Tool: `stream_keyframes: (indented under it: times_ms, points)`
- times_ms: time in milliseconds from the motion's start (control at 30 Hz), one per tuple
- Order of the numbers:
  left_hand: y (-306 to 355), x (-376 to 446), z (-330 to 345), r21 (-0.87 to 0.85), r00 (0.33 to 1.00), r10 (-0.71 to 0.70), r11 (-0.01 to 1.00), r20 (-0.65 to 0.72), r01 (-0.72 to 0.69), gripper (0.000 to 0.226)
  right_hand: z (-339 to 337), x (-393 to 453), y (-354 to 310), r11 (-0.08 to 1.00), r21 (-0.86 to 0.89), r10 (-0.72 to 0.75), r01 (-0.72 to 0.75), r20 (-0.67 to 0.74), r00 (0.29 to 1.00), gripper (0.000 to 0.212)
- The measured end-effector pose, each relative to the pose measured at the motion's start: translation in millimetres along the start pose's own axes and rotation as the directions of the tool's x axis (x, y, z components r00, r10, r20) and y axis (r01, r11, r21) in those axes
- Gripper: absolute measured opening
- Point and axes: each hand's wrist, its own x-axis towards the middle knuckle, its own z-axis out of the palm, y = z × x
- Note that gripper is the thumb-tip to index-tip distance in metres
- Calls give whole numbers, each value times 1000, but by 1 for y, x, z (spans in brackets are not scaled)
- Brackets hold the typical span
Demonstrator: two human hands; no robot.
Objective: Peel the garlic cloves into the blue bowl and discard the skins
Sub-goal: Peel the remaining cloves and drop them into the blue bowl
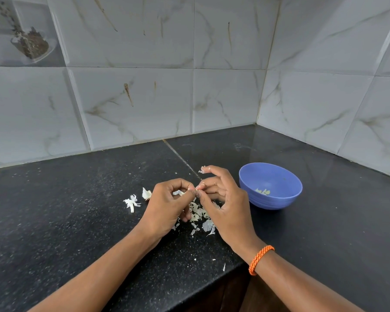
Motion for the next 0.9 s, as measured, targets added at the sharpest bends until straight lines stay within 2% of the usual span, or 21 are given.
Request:
stream_keyframes:
  times_ms: [133, 433, 700, 900]
  points:
    - [1, 0, 0, 19, 1000, -10, 1000, -14, 10, 13, -1, 0, -1, 997, 66, 43, -41, -33, 999, 49]
    - [3, 0, -3, 131, 998, 0, 991, -66, 9, 14, -2, 1, 0, 999, 46, 20, -16, -76, 997, 44]
    - [1, 2, -8, 304, 989, 60, 953, -134, -17, 15, -3, 2, 2, 998, 60, 28, -21, -127, 992, 39]
    - [6, -2, -9, 387, 978, 146, 919, -147, -80, 24, -2, 2, 2, 1000, 11, 27, -26, -78, 997, 39]
